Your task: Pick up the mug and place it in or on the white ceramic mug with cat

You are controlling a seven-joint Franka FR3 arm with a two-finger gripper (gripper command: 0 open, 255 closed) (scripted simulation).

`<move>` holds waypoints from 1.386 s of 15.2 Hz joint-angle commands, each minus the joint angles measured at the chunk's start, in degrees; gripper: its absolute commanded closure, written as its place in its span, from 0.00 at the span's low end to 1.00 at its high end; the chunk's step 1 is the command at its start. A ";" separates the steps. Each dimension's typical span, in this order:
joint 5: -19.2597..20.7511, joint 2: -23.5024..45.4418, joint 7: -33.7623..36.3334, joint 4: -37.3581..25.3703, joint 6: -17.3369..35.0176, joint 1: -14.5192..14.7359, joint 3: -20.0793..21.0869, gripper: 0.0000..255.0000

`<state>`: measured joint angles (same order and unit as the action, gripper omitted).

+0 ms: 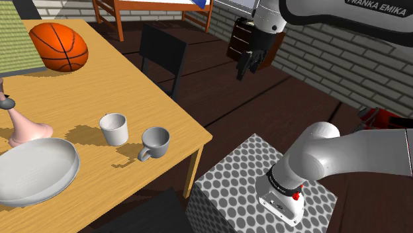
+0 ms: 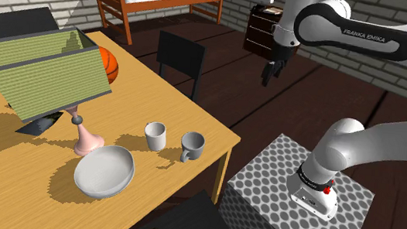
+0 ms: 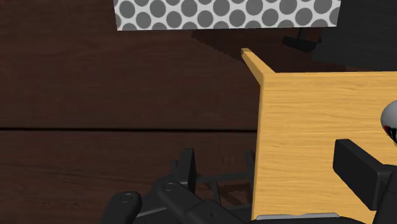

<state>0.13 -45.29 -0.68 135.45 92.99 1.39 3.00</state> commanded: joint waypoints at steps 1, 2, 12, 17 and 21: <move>0.00 0.00 0.00 0.00 0.00 0.00 0.00 0.00; -0.66 1.12 0.91 0.23 1.35 0.33 0.84 0.00; -5.34 15.52 9.65 -1.41 14.56 3.00 9.13 0.00; -5.76 24.47 14.14 -4.89 20.38 3.79 13.11 0.00; -4.78 32.25 18.05 -8.92 24.33 4.28 16.09 0.00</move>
<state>-5.03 -15.25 16.36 127.89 116.40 5.61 18.38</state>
